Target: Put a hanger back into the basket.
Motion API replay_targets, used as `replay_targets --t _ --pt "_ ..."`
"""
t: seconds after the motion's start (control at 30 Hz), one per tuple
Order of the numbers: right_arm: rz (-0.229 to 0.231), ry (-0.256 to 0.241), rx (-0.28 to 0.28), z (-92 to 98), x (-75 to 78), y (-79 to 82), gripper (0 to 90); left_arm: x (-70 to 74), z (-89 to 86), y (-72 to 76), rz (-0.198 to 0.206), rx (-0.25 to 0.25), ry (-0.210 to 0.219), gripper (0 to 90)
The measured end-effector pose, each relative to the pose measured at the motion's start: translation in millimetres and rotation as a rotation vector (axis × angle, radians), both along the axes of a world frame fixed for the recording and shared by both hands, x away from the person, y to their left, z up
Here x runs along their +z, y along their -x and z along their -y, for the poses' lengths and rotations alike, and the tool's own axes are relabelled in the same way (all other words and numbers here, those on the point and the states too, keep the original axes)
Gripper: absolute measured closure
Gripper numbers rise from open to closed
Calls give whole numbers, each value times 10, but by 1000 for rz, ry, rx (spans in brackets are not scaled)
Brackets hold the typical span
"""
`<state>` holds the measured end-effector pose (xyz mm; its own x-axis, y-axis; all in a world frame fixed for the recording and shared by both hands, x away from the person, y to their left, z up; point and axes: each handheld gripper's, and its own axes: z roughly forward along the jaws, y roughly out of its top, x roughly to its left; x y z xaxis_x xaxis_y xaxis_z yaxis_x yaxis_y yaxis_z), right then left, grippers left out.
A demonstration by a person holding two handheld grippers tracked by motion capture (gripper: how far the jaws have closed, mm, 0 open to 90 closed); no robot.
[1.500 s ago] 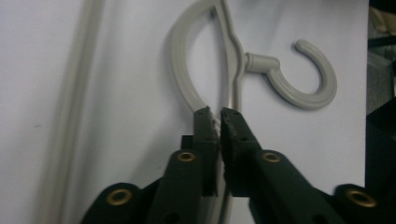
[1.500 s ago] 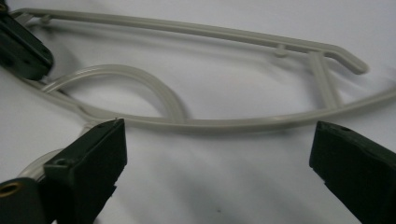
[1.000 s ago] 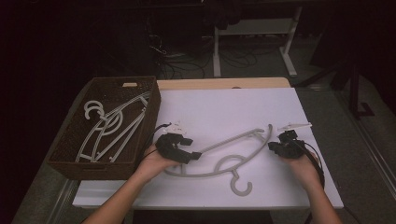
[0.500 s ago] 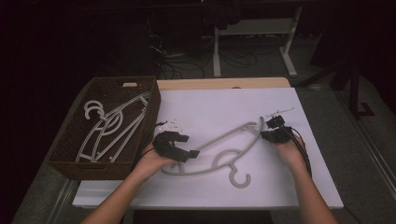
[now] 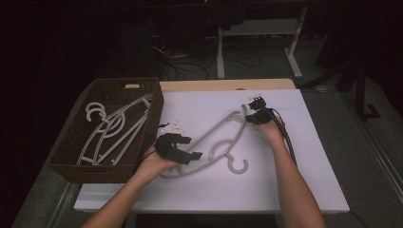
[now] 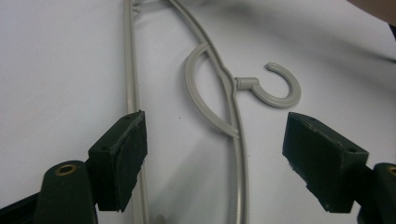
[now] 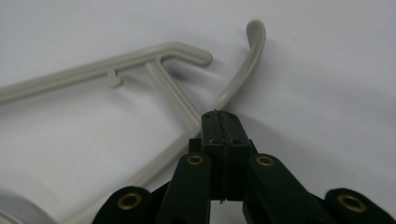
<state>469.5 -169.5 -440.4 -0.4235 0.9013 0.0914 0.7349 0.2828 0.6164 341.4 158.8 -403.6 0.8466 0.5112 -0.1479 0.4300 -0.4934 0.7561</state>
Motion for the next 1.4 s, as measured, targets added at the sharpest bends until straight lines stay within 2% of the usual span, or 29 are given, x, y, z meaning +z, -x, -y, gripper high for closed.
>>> replay_targets --t 0.03,0.17,0.2,0.23,0.3,0.43,0.53,0.73,0.83,0.9,0.93,1.0,1.17,1.23,1.4 --pt "5 -9 -1 4 15 6 859 -2 -7 -1 1 3 -4 238" --pt "21 -53 14 60 107 150 639 -33 -17 -9 3 35 -19 352" --pt "35 -56 18 69 133 211 582 -44 -17 -13 3 46 -21 396" --pt "42 -62 26 84 158 276 568 -57 -16 -18 3 57 -24 470" --pt "45 -83 52 101 193 412 446 -83 -11 -39 -1 65 -34 569" --pt "64 -98 97 116 224 715 324 -126 19 -84 21 95 -66 772" --pt "87 -119 127 123 220 944 289 -145 41 -129 37 134 -106 899" --pt "94 -122 175 116 186 1360 270 -256 70 -213 49 210 -204 900" --pt "100 -127 185 153 158 1531 265 -318 58 -241 38 227 -235 900" --pt "102 -129 184 166 152 1567 262 -340 51 -248 32 230 -245 900" --pt "101 -137 186 223 128 1687 240 -370 29 -255 16 240 -256 900" --pt "105 -139 185 244 118 1723 229 -383 22 -256 5 239 -260 900" --pt "116 -135 175 308 120 1780 214 -402 29 -221 -28 205 -268 900" --pt "122 -139 173 312 129 1775 211 -406 57 -184 -48 178 -253 900" --pt "132 -137 181 312 144 1780 206 -408 166 -79 -70 102 -235 900"
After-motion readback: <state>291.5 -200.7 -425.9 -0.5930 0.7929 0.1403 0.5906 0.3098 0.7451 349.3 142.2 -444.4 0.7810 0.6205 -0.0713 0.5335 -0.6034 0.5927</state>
